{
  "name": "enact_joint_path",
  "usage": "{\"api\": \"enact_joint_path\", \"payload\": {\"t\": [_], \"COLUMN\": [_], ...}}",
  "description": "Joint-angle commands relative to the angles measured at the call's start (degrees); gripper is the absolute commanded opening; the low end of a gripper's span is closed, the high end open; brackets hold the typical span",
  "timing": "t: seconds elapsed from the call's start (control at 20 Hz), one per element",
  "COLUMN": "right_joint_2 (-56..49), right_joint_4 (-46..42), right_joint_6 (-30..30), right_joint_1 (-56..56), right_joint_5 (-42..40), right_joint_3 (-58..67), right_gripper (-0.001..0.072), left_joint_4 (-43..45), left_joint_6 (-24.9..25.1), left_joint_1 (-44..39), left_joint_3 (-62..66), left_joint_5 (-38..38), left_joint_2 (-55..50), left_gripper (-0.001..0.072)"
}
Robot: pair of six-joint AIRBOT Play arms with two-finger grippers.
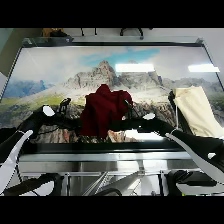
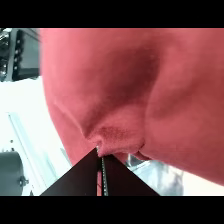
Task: Fold the shirts.
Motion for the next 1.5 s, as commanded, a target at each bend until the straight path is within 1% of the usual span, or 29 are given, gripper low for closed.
{"api": "enact_joint_path", "payload": {"t": [0.0, 0.1, 0.15, 0.25, 0.4, 0.6, 0.7, 0.8, 0.9, 1.05, 1.15, 1.2, 1.3, 1.45], "right_joint_2": [3.3, 7.1, 9.7, 14.6, 18.4, 18.6, 18.6, 18.7, 18.5, 14.4, 9.0, 6.3, -0.3, -12.9], "right_joint_4": [-9.1, -19.8, -21.1, -19.9, -19.9, -20.2, -20.7, -23.9, -26.4, -30.6, -31.0, -31.4, -31.3, -32.0], "right_joint_6": [4.7, 12.1, 13.2, 13.2, 13.7, 14.1, 14.1, 14.1, 14.2, 17.6, 18.4, 19.4, 19.4, 19.4], "right_joint_1": [-4.8, -11.8, -16.1, -23.6, -30.7, -31.8, -31.8, -31.8, -31.8, -31.8, -31.7, -31.6, -31.6, -31.6], "right_joint_5": [3.6, 7.6, 10.5, 14.4, 16.9, 17.2, 16.7, 15.0, 13.1, 14.0, 16.0, 16.3, 16.4, 15.9], "right_joint_3": [1.5, 5.5, 9.0, 19.0, 39.3, 63.3, 71.1, 75.2, 75.4, 75.1, 73.6, 72.1, 68.4, 65.4], "right_gripper": [0.0022, 0.0021, 0.0021, 0.0021, 0.0020, 0.0019, 0.0020, 0.0020, 0.0019, 0.0019, 0.0020, 0.0020, 0.0020, 0.0021], "left_joint_4": [0.5, 0.4, 0.4, 0.3, -0.2, -0.1, -0.1, 0.5, 0.5, 0.5, 0.4, 0.3, 0.3, 0.4], "left_joint_6": [0.2, 0.2, 0.2, 0.2, 0.1, -0.1, -0.5, -0.5, -0.5, 0.2, 1.3, 2.1, 4.3, 6.9], "left_joint_1": [1.3, 4.7, 6.7, 10.2, 12.0, 10.8, 10.8, 10.9, 11.0, 11.0, 11.0, 11.0, 11.0, 11.0], "left_joint_3": [3.4, 8.7, 12.5, 22.0, 39.7, 65.0, 75.5, 80.7, 78.4, 64.7, 55.5, 51.6, 45.5, 40.6], "left_joint_5": [-2.8, -7.1, -9.0, -11.3, -11.2, -13.0, -15.0, -14.6, -13.5, -11.7, -11.1, -10.9, -8.7, -0.8], "left_joint_2": [4.3, 10.3, 13.9, 21.0, 28.2, 29.9, 28.5, 27.7, 28.0, 28.6, 25.9, 23.3, 16.7, 4.0], "left_gripper": [0.0008, 0.0008, 0.0007, 0.0007, 0.0007, 0.0006, 0.0007, 0.0007, 0.0007, 0.0007, 0.0007, 0.0008, 0.0007, 0.0008]}}
